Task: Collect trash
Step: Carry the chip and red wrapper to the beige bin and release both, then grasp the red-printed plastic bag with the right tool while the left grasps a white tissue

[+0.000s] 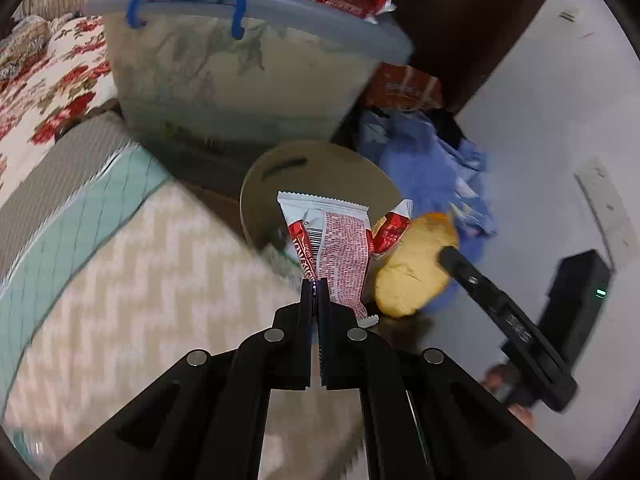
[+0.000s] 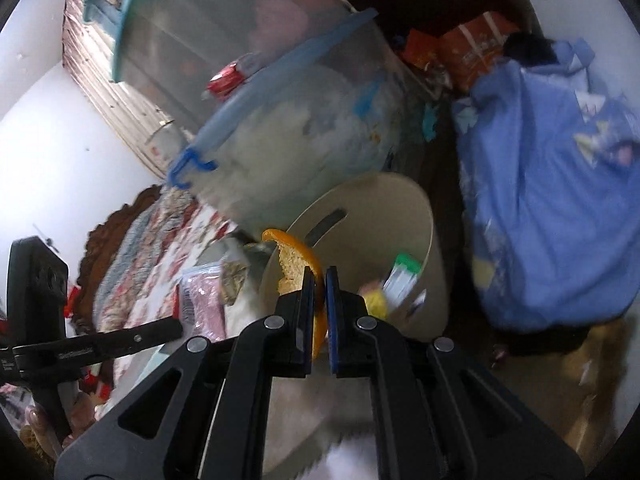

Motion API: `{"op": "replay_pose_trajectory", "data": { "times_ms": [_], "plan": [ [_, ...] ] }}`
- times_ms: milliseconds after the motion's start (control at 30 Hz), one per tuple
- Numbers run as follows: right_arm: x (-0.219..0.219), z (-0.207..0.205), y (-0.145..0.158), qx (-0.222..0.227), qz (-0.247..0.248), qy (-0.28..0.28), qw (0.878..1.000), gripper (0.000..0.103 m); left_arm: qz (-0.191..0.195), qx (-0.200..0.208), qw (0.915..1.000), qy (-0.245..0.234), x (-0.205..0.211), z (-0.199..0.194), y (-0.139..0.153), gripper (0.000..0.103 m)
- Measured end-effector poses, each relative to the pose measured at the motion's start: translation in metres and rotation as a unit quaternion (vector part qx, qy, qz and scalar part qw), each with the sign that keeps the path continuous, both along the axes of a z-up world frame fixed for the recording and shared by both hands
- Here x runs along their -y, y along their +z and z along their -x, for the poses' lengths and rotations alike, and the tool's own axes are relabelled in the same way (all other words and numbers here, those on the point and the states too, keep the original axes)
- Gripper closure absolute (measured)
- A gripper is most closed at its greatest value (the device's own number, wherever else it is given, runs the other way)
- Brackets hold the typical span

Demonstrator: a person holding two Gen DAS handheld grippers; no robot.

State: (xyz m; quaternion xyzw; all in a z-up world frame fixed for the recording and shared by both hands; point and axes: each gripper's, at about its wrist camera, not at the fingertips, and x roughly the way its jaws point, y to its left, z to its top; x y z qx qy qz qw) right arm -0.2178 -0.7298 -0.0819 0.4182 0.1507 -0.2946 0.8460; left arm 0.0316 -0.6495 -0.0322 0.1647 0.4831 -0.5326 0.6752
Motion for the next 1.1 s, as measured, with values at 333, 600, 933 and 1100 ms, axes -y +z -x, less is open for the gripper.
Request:
{"op": "replay_pose_trajectory", "data": {
  "times_ms": [333,600,933,1100],
  "plan": [
    [0.038,-0.031,0.000,0.002,0.011,-0.006,1.000,0.014,0.000,0.005,0.9988,0.048,0.018,-0.012,-0.007,0.039],
    [-0.033,0.015,0.024,0.104,0.026,-0.003,0.994,0.014,0.079,0.077,0.9939,0.007,-0.096,0.042,0.045,0.038],
    [-0.123,-0.022,0.017,0.086,-0.004,0.116,0.989,0.014,0.050,0.117,0.9893,0.071,-0.274,0.044,0.044,0.038],
    [-0.176,-0.059,0.047,0.096,0.012,0.188,0.977,0.016,0.035,0.120,0.9757,0.180,-0.388,0.005,0.052,0.035]
  ]
}}
